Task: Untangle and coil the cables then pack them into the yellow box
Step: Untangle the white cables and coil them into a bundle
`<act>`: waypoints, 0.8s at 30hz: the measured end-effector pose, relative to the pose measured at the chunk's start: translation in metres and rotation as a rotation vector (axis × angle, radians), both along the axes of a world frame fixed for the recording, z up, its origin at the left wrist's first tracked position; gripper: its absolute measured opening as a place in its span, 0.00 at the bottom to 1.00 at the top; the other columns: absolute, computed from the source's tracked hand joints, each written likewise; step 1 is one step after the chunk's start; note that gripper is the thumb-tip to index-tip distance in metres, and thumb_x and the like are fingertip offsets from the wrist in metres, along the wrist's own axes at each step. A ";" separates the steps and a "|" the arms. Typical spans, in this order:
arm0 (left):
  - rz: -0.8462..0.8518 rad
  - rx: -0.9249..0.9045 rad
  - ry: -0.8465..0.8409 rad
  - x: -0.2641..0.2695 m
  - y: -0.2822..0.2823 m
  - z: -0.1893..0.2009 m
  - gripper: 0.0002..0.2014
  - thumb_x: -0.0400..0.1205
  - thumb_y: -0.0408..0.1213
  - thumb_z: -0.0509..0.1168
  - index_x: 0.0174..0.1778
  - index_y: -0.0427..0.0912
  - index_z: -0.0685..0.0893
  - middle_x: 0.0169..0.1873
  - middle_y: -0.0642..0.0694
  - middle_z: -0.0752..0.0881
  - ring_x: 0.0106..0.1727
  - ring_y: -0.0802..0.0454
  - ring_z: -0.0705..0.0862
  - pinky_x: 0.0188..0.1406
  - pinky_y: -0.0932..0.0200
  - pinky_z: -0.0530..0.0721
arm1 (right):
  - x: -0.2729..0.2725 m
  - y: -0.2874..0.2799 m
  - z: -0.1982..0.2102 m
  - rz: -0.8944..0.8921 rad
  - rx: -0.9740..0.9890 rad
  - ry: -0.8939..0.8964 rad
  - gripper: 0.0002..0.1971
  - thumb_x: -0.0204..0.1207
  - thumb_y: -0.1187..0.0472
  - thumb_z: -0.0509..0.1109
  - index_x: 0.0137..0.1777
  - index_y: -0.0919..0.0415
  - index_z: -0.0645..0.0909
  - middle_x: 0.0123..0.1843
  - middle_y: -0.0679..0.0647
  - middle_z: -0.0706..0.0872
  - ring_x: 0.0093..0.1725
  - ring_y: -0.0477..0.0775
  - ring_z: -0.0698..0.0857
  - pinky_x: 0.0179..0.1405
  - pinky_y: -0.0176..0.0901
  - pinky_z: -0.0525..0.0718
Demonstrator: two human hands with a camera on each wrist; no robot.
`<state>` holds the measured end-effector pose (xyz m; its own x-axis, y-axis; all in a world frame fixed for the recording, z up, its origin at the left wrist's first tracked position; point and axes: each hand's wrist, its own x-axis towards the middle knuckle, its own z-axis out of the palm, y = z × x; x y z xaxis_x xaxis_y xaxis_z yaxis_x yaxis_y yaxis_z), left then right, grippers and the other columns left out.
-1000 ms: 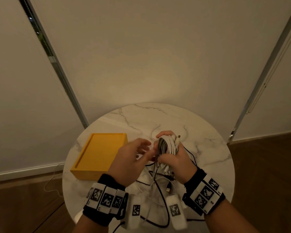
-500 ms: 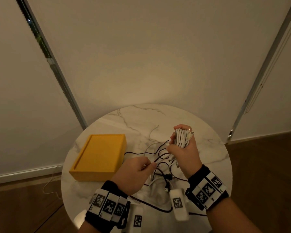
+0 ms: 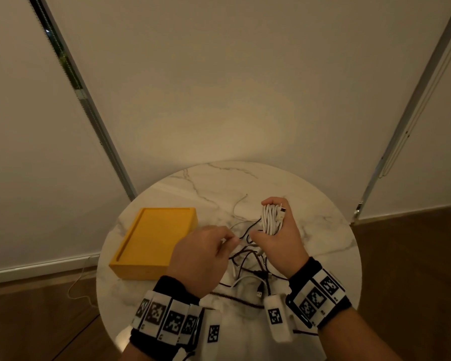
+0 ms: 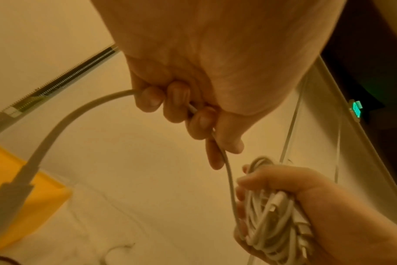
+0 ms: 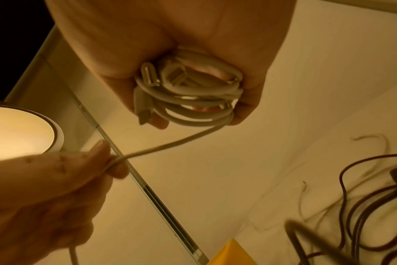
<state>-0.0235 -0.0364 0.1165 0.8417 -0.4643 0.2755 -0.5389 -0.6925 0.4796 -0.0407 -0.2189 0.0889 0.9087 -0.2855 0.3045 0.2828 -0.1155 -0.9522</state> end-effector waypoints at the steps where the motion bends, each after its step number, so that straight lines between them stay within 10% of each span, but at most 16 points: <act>1: 0.017 -0.013 0.013 0.002 0.003 0.000 0.11 0.86 0.55 0.61 0.45 0.56 0.85 0.29 0.59 0.79 0.33 0.60 0.77 0.33 0.59 0.75 | 0.000 0.000 0.001 -0.024 0.010 0.000 0.25 0.68 0.80 0.72 0.57 0.54 0.72 0.34 0.42 0.72 0.27 0.47 0.69 0.25 0.51 0.72; 7: 0.162 -0.037 -0.056 0.015 0.034 -0.003 0.12 0.81 0.54 0.69 0.33 0.56 0.80 0.22 0.55 0.73 0.27 0.59 0.73 0.27 0.60 0.65 | 0.001 -0.019 0.005 -0.137 0.058 -0.039 0.26 0.67 0.82 0.75 0.59 0.61 0.73 0.41 0.50 0.74 0.28 0.38 0.73 0.29 0.35 0.77; 14: 0.030 -0.314 0.001 0.013 0.027 -0.005 0.08 0.85 0.38 0.67 0.53 0.59 0.85 0.34 0.56 0.79 0.37 0.62 0.77 0.36 0.71 0.72 | 0.002 -0.015 0.000 -0.102 -0.006 -0.055 0.23 0.71 0.76 0.79 0.59 0.59 0.73 0.47 0.51 0.75 0.34 0.34 0.76 0.37 0.26 0.77; 19: -0.069 -0.187 0.154 0.000 0.000 -0.010 0.19 0.86 0.45 0.65 0.73 0.60 0.78 0.54 0.64 0.85 0.56 0.66 0.81 0.55 0.66 0.80 | 0.003 -0.005 -0.002 -0.069 0.054 -0.052 0.22 0.73 0.64 0.82 0.58 0.48 0.74 0.47 0.55 0.77 0.38 0.48 0.79 0.38 0.44 0.83; 24: -0.200 -0.140 0.327 -0.012 -0.031 -0.028 0.15 0.84 0.46 0.60 0.67 0.52 0.80 0.57 0.59 0.88 0.58 0.63 0.85 0.59 0.52 0.85 | 0.000 0.014 0.001 -0.031 0.074 -0.081 0.23 0.72 0.64 0.81 0.61 0.53 0.73 0.40 0.46 0.79 0.35 0.57 0.82 0.37 0.52 0.87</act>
<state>-0.0354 -0.0673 0.0887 0.7924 -0.6047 0.0803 -0.4598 -0.5056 0.7300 -0.0403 -0.2053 0.0901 0.8723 -0.3379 0.3533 0.3562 -0.0558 -0.9327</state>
